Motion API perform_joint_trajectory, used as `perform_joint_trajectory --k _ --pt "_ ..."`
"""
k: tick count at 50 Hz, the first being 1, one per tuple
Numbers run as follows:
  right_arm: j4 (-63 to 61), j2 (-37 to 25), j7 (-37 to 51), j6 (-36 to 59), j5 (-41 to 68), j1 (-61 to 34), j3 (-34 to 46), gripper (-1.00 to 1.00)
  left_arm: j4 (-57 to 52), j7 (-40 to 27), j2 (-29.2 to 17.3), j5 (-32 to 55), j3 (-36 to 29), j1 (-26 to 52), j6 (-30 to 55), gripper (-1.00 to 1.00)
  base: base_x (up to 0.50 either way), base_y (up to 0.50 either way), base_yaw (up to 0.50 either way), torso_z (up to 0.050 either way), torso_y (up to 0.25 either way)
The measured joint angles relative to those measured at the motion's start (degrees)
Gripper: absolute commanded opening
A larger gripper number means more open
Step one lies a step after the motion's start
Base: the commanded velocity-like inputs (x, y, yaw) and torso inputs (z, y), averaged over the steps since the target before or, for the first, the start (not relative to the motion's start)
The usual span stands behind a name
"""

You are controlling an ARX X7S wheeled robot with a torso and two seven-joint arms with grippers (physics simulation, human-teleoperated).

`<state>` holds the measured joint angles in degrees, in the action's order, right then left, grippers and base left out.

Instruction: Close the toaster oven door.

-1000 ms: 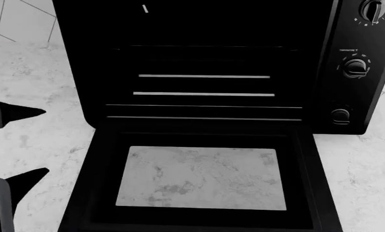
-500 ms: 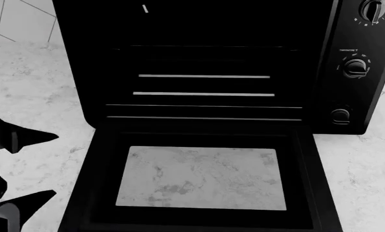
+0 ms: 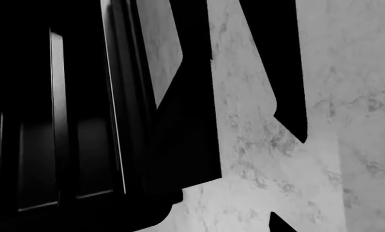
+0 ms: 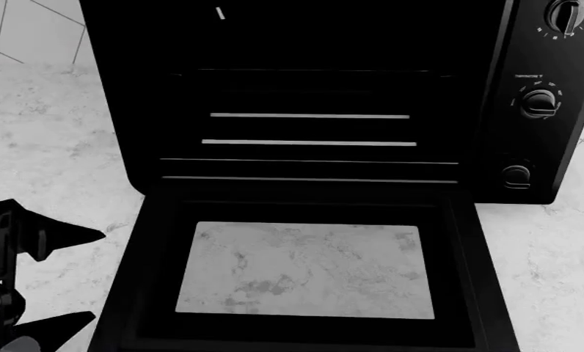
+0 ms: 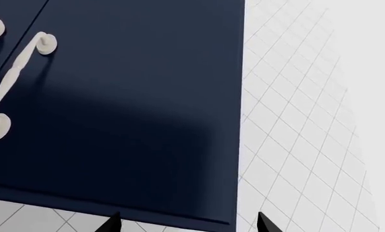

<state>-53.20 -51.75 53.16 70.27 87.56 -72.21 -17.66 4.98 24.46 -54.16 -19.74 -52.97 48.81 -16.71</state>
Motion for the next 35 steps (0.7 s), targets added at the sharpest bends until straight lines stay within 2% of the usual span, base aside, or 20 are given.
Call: perform_joint_trajectory --k 15,35 --pt "-0.16 -0.54 0.13 -0.68 0.21 0.75 -0.42 1.00 0.15 0.54 0.61 -0.61 -0.89 0.30 -1.80 1.00 0.00 0.00 0.00 0.000 0.000" --pt "-0.28 -1.80 0.22 -1.53 0.81 1.98 -1.70 1.00 2.66 1.61 3.88 -1.75 -2.25 2.38 -3.85 1.00 0.00 0.00 0.00 0.000 0.000"
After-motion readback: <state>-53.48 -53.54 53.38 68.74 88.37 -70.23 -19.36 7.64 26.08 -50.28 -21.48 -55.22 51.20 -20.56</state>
